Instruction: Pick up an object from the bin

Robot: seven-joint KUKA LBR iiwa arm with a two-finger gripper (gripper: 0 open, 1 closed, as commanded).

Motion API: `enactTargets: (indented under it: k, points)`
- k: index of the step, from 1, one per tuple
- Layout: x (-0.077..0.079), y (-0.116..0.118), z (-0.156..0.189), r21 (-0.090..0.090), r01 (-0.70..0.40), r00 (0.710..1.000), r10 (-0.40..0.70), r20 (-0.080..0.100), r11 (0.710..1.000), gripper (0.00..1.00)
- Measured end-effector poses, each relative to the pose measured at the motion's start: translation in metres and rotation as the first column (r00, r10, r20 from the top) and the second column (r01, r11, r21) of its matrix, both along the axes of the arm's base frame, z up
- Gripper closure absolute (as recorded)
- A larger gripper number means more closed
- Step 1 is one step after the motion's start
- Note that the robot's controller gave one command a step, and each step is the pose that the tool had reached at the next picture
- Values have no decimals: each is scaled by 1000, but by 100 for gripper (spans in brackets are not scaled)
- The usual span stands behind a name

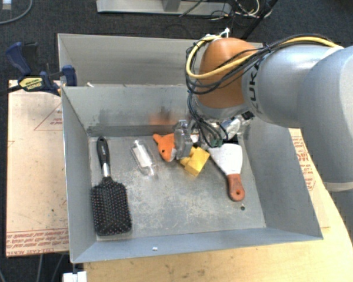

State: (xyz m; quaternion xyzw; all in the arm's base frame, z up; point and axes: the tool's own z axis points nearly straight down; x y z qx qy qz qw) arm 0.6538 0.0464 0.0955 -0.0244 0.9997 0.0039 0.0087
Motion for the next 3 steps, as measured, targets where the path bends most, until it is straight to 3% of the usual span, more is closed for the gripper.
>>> enactTargets:
  k: [1,3]
  points:
    - [-15,-2,17,1,28,1000,-28,1,1000,0]
    - [-15,-2,17,1,29,1000,-29,1,1000,0]
